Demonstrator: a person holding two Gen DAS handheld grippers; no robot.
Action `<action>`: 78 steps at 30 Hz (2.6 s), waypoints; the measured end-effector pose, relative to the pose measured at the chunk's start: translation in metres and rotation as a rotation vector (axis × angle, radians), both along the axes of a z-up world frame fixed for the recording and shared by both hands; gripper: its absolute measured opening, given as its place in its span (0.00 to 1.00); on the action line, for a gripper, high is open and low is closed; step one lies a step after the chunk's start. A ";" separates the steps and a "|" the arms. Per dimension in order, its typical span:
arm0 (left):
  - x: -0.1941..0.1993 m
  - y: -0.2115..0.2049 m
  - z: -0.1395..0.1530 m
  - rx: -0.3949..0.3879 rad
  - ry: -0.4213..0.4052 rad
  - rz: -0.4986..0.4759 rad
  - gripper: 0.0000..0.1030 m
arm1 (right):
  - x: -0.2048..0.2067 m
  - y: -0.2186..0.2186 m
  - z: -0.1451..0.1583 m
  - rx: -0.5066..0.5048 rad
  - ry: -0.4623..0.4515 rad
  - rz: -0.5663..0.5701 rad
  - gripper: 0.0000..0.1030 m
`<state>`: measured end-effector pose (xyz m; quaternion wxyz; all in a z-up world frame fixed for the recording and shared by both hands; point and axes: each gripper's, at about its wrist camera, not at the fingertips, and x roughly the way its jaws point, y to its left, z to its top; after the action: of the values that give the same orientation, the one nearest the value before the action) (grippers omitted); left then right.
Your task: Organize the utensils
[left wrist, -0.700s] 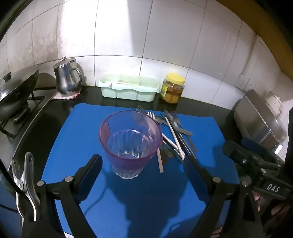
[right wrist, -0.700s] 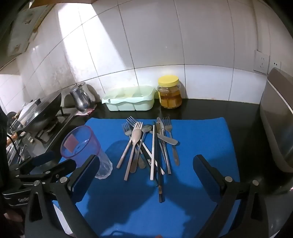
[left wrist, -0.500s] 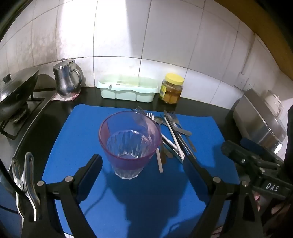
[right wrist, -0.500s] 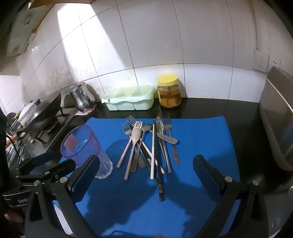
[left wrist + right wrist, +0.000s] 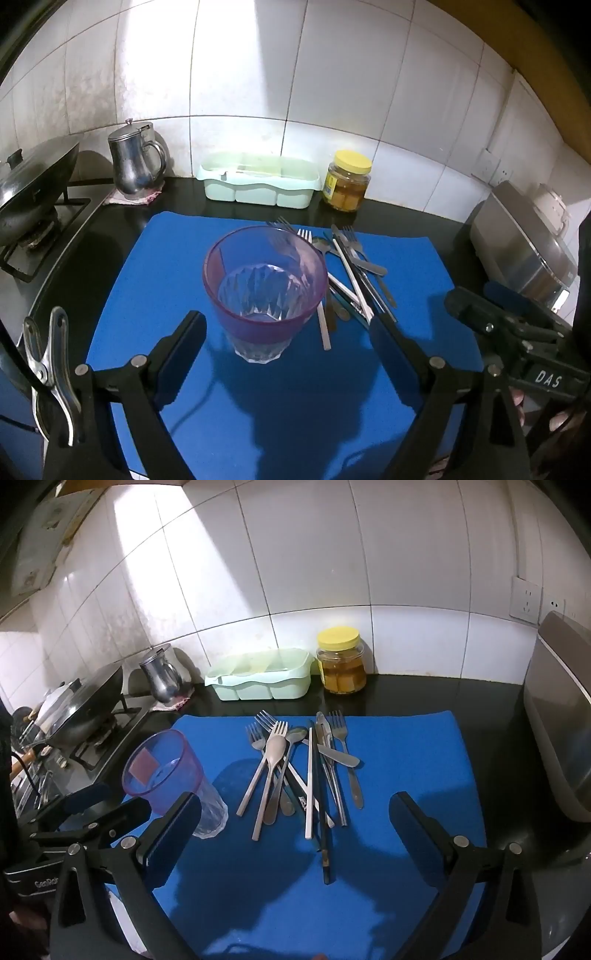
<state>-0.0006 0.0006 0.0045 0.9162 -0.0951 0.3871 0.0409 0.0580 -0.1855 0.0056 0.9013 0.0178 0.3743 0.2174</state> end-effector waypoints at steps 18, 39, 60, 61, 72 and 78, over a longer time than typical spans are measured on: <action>-0.001 -0.003 0.000 0.013 -0.009 -0.005 0.90 | -0.001 0.000 -0.003 0.008 0.013 -0.004 1.00; -0.002 -0.004 -0.002 0.015 -0.011 -0.006 0.90 | -0.001 0.001 -0.006 0.007 0.022 -0.002 1.00; -0.002 -0.005 -0.001 0.018 -0.009 -0.006 0.90 | 0.000 0.001 -0.007 0.010 0.035 -0.003 1.00; -0.001 -0.005 -0.001 0.018 -0.009 -0.007 0.90 | 0.000 0.000 -0.007 0.009 0.035 -0.003 1.00; -0.001 -0.006 -0.002 0.019 -0.008 -0.008 0.90 | 0.000 0.002 -0.008 0.010 0.036 -0.002 1.00; -0.001 -0.006 -0.002 0.019 -0.007 -0.007 0.90 | 0.001 0.002 -0.008 0.010 0.037 -0.002 1.00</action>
<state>-0.0012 -0.0057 0.0027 0.9185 -0.0849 0.3840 0.0410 0.0589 -0.1840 -0.0028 0.8944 0.0265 0.3897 0.2180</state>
